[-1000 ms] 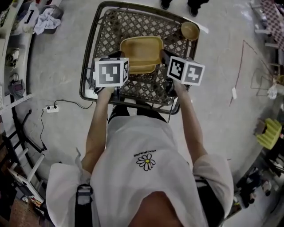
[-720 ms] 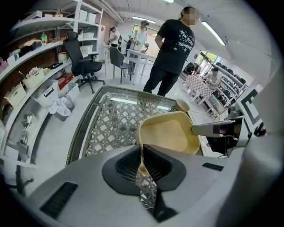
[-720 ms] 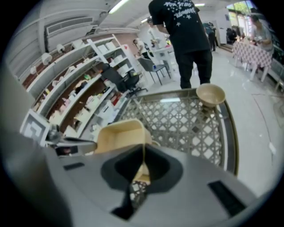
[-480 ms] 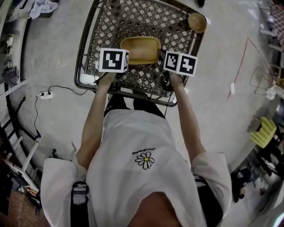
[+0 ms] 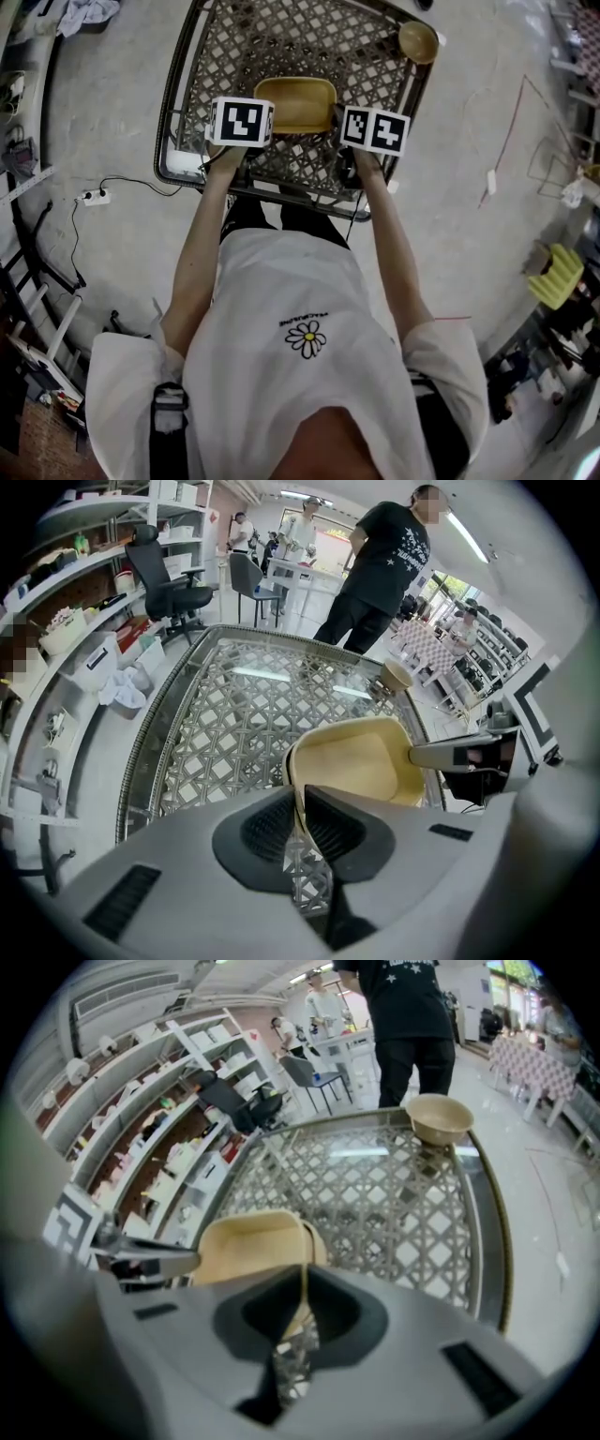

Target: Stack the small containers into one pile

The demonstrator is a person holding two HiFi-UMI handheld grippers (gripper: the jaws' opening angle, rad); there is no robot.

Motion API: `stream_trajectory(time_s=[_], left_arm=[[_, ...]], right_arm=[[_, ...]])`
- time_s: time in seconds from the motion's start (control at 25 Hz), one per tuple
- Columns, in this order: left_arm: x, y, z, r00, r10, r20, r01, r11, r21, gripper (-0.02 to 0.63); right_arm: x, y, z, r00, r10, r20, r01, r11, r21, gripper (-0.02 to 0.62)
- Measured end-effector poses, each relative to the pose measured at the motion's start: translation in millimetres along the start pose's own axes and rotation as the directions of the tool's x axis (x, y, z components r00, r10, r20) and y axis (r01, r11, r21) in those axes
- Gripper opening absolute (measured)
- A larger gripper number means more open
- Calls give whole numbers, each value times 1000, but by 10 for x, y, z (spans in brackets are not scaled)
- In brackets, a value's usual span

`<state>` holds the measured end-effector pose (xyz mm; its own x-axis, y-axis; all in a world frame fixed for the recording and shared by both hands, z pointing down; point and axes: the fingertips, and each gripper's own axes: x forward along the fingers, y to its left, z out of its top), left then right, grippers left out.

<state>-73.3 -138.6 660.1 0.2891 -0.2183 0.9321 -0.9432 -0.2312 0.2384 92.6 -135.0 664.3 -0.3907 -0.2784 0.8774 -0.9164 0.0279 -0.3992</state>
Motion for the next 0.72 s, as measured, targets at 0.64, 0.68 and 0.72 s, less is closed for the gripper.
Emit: stream_trajectory(time_s=[0.64,0.68,0.72], left_arm=[[-211,-145,148,997,-32,70,31,1000,4,137],[-259,-161,203,996,-36,82,36,999,9,137],[-318,-175,275,994,-40,99,39,999,15,137]], right_arm=[[-237,63,118,996,-24,84,27,999,-43,48],[-286,79,184,994,-26,105,30,998,-46,48],[-347,105,263,991,-27,131,34,998,-51,48]])
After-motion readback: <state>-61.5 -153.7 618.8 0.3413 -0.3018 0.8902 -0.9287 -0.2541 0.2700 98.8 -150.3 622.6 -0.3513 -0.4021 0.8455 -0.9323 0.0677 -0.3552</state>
